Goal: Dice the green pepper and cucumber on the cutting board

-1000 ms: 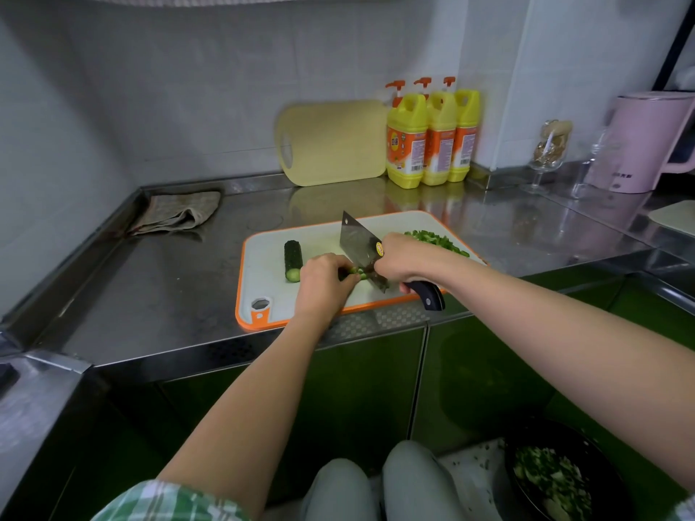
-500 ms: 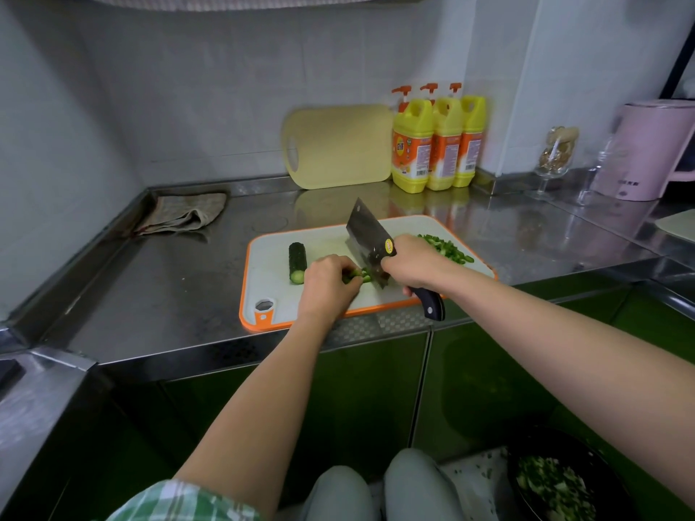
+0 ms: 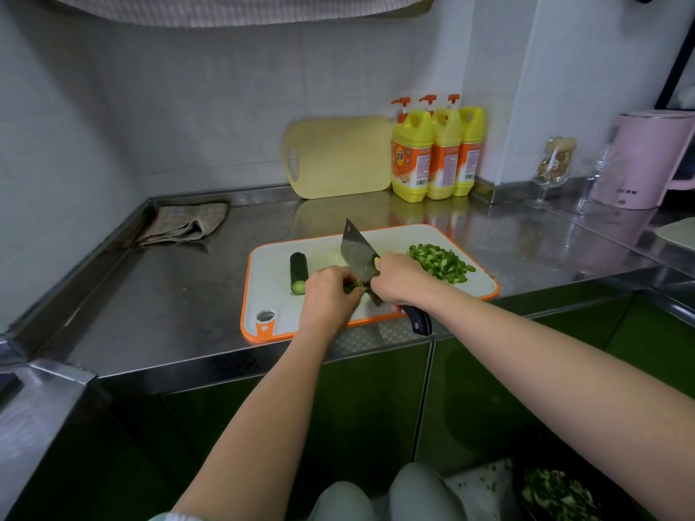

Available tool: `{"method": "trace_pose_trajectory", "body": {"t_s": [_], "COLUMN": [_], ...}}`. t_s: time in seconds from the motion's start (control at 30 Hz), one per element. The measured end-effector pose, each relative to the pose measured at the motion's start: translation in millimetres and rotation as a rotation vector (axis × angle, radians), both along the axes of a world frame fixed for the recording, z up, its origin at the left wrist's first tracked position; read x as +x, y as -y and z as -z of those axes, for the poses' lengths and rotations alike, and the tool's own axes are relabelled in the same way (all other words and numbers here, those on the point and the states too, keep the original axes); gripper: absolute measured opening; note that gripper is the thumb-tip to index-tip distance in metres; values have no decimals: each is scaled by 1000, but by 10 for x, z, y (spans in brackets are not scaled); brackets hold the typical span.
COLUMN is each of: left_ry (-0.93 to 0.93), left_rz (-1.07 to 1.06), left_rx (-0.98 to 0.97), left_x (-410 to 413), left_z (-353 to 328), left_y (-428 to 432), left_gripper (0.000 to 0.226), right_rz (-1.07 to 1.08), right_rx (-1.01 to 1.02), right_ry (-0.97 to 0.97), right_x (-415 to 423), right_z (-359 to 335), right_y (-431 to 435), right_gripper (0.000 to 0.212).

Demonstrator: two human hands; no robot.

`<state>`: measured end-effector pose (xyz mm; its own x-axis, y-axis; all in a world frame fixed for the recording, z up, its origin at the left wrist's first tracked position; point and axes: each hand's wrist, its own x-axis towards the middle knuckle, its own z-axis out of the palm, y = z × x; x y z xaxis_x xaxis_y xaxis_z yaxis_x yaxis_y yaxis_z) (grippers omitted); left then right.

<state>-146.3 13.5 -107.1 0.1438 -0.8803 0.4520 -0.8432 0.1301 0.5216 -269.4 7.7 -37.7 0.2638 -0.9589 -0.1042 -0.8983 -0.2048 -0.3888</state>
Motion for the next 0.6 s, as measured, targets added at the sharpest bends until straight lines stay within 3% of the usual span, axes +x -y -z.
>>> {"method": "trace_pose_trajectory", "body": {"t_s": [0.23,0.6], "left_ry": [32,26], "left_rz": [20,-10], "left_rx": [1,-29], "left_x": [2,12], "left_z": [-1,49], "left_y": [10,43], "left_gripper": [14,12], "right_rz": [26,-35], "right_rx": [-53,61], "right_ry": [173,-57], "right_x": [-190,-141], "right_z": [54,-125], "right_y": [109,-20], "right_gripper": [14,11]}}
